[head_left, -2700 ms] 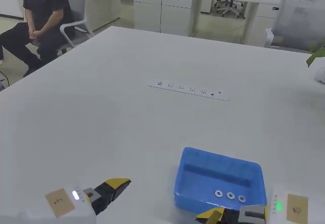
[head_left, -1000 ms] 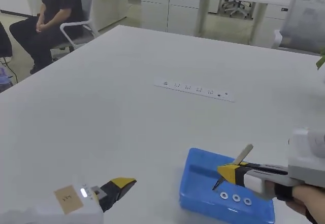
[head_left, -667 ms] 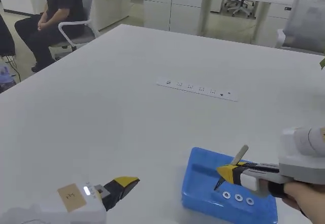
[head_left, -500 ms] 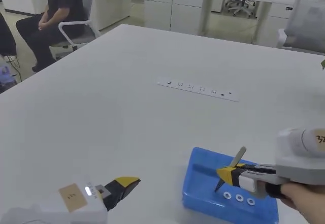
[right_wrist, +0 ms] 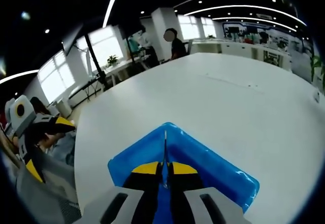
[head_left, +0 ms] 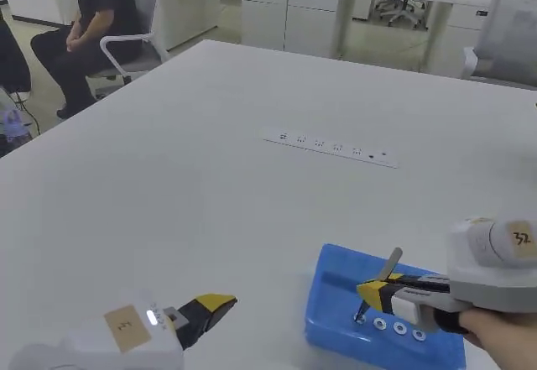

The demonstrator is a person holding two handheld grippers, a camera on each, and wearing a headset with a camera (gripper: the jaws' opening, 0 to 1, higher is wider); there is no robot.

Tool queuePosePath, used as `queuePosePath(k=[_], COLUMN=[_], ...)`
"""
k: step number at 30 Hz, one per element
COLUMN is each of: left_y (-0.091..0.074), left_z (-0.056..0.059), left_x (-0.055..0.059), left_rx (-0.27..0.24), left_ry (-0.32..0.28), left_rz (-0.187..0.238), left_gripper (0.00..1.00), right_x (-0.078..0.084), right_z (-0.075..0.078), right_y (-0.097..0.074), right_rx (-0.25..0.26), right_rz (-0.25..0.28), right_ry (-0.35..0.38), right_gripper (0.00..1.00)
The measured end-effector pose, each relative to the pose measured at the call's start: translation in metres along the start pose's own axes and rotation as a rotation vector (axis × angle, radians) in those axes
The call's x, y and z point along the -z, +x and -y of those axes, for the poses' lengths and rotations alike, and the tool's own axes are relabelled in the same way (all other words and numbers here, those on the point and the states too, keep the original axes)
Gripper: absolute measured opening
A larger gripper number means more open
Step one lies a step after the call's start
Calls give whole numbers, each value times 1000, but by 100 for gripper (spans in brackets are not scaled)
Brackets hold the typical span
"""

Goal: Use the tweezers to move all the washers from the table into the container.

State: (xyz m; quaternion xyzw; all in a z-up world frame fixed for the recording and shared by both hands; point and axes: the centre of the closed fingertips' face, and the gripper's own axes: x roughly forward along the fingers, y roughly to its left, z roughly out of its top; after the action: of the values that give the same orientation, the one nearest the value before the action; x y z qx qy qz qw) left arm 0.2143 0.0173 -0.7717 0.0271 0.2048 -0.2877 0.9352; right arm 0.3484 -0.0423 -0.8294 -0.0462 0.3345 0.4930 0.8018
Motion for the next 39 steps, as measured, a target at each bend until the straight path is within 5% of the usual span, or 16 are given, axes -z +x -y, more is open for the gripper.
queuePosePath(k=[17,27,39], left_y=[-1,-1,0], left_z=[2,2,4], left_x=[-2,-2,0], left_rx=[10,9,16], left_ry=[-2,-1,7], left_rz=[9,5,-6], left_gripper=[75,75,75], right_x=[-18,-30,-25], right_z=[-12,-34,-51], right_y=[-35,-57,-71], right_rx=[-6,-37,-71], right_rz=[109,201,243], right_ry=[54,90,139], right_gripper=[4,4,4])
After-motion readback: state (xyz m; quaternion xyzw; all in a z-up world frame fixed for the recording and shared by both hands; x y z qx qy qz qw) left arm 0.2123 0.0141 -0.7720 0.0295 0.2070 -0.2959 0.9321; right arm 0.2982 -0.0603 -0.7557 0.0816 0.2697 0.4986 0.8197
